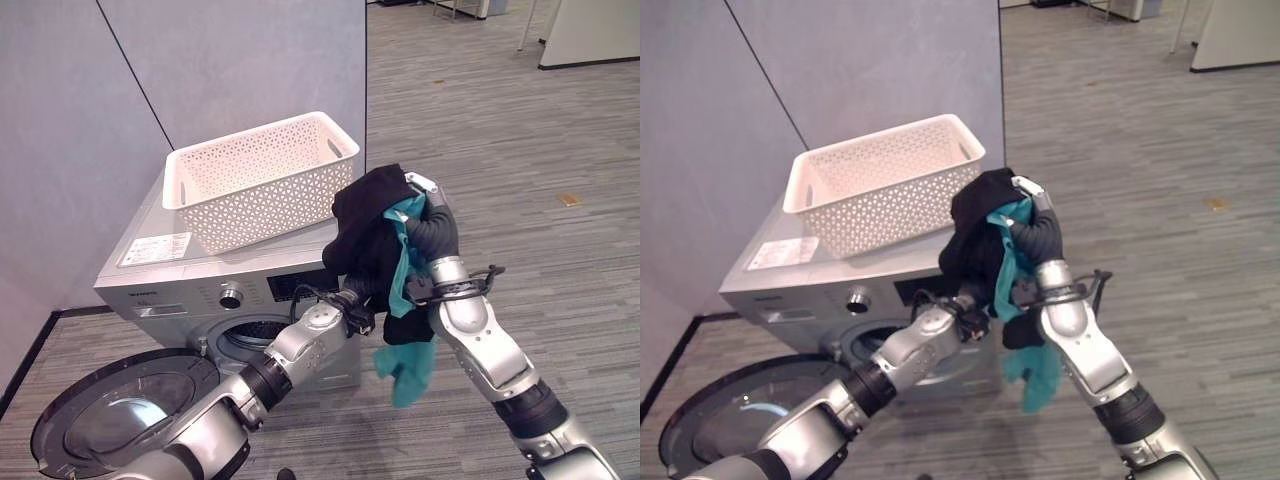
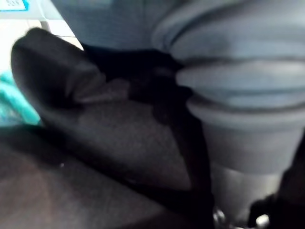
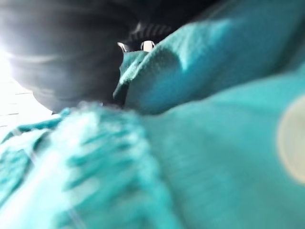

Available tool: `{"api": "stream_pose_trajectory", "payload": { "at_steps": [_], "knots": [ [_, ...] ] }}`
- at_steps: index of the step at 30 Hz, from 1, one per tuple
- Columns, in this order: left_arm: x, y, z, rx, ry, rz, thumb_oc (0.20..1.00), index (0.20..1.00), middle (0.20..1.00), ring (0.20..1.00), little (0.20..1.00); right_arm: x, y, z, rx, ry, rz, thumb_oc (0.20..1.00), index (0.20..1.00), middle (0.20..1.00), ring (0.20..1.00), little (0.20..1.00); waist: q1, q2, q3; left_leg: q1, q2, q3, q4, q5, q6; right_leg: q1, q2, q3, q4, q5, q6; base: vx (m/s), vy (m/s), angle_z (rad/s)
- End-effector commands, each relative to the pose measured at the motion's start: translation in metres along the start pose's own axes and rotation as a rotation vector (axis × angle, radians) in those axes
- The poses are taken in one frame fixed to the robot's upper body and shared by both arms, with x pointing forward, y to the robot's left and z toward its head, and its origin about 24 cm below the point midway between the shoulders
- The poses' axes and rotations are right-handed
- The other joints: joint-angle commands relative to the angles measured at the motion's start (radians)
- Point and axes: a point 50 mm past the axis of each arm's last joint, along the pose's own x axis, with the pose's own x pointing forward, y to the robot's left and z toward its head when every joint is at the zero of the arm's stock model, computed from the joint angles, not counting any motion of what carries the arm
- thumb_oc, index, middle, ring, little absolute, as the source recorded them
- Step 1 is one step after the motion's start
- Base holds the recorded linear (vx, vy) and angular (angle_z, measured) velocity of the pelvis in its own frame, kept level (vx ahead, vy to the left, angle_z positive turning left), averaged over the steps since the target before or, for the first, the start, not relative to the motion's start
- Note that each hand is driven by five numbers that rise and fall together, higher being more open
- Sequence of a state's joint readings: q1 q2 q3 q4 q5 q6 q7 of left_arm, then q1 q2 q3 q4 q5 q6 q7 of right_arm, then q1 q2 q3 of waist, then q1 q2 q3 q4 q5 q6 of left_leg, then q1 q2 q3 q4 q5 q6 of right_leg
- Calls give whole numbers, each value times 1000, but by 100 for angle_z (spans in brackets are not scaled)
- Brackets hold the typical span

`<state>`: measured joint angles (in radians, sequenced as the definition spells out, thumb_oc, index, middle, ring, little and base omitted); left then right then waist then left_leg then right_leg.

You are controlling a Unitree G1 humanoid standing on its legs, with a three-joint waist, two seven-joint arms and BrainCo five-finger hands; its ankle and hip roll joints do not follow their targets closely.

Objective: Grab the laundry basket,head to the washer,open it,put in the laundry and shut it.

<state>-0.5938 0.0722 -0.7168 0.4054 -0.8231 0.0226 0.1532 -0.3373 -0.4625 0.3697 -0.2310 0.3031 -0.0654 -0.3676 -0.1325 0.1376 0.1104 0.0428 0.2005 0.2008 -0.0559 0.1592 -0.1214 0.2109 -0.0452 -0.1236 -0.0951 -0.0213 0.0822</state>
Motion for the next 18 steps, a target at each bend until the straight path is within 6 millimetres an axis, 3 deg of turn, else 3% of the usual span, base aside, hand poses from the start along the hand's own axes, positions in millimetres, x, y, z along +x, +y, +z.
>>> {"api": "stream_pose_trajectory", "payload": {
  "at_steps": [1, 12, 13, 14, 18],
  "knots": [
    [11, -24, 30, -47, -162, -52, 1000, 1000, 1000, 1000, 1000, 7, 12, 40, 190, -204, -15, 200, 200, 200, 200, 200, -12, -56, -21, -67, 51, -19, 84, 7, -46, -3, -18, -12, 16, -103, -25, 0, 0, 0],
    [11, -24, 30, -47, -162, -52, 1000, 1000, 1000, 1000, 1000, 7, 12, 40, 190, -203, -14, 200, 200, 200, 200, 200, -12, -56, -21, -67, 51, -18, 83, 7, -46, -3, -18, -12, 16, -103, -25, 0, 0, 0],
    [5, -27, 26, 26, -207, -42, 1000, 1000, 1000, 1000, 1000, -2, 19, 31, 232, -165, 3, 200, 200, 200, 200, 200, -19, -58, -7, -65, 48, -6, 75, 2, -44, -10, -22, -9, 21, -99, -25, -53, 65, -2],
    [3, -32, -2, -29, -131, -17, 200, 200, 200, 200, 200, -7, 33, 23, 322, -102, 61, 200, 200, 200, 200, 200, -23, -67, 16, -64, 41, 16, 44, -2, -36, -45, -33, 4, 28, -79, -19, -63, 74, -10],
    [-1, -22, -2, -54, -156, 35, 200, 200, 200, 200, 200, -9, 34, 22, 337, -95, 60, 200, 200, 200, 200, 200, -17, -72, 16, -61, 40, 33, 20, 2, -33, -65, -33, 11, 26, -70, -15, -34, 17, -20]
  ]
}}
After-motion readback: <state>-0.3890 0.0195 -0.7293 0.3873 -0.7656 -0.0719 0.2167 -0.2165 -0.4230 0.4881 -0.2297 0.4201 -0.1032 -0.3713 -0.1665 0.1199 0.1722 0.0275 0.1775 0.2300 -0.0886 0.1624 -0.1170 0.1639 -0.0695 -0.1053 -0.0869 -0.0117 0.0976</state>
